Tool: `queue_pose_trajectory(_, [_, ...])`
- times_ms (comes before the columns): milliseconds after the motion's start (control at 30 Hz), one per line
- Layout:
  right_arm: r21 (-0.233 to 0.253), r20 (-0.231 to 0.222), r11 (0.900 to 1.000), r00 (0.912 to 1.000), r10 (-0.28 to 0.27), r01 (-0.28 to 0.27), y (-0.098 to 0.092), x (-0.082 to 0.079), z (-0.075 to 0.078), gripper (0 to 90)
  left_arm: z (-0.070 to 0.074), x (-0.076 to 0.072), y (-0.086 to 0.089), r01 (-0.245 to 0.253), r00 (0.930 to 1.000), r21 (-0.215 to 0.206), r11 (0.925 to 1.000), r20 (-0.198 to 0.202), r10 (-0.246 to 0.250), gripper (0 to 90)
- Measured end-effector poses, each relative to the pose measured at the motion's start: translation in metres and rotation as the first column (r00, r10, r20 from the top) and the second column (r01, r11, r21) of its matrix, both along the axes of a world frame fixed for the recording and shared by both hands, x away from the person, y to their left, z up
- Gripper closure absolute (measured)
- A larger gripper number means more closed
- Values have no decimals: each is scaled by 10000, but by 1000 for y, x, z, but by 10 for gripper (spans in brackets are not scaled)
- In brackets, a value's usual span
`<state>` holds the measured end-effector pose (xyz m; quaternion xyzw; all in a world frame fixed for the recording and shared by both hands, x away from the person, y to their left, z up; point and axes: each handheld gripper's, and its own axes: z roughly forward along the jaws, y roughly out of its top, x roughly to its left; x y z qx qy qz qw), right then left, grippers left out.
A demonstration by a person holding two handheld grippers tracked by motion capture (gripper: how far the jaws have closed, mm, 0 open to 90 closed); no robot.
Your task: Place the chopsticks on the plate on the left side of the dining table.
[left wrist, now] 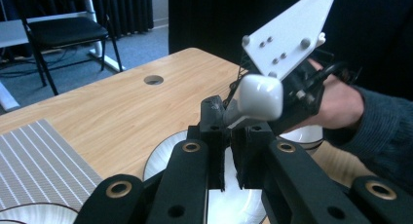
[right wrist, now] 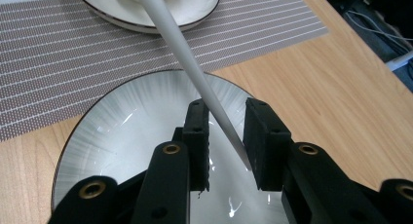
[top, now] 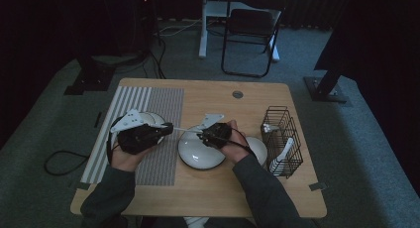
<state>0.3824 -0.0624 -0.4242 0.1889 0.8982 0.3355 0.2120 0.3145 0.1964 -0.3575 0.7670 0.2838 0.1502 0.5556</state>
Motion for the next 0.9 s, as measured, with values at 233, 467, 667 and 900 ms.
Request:
queue_pose_trajectory(233, [-87,20,9998,9998,206,-206,1,-1,-3,774,0,3,1,74,10000,-228,9997,-55,-76,848])
queue_pose_trajectory(467, [-228,43,9972,9975,710,-709,-3,-12,-7,817,-3,6,-2,-367,9993,75,9993,122,366,792])
queue_pose_trajectory(667, [50,149,9936,9935,1125,-1126,-8,-20,-1,853,-9,12,-1,-921,9957,256,9954,118,918,766])
queue_pose_trajectory(900, [394,445,9930,9930,1095,-1113,-12,-23,5,866,-13,11,2,-1113,9938,229,9935,75,1111,773])
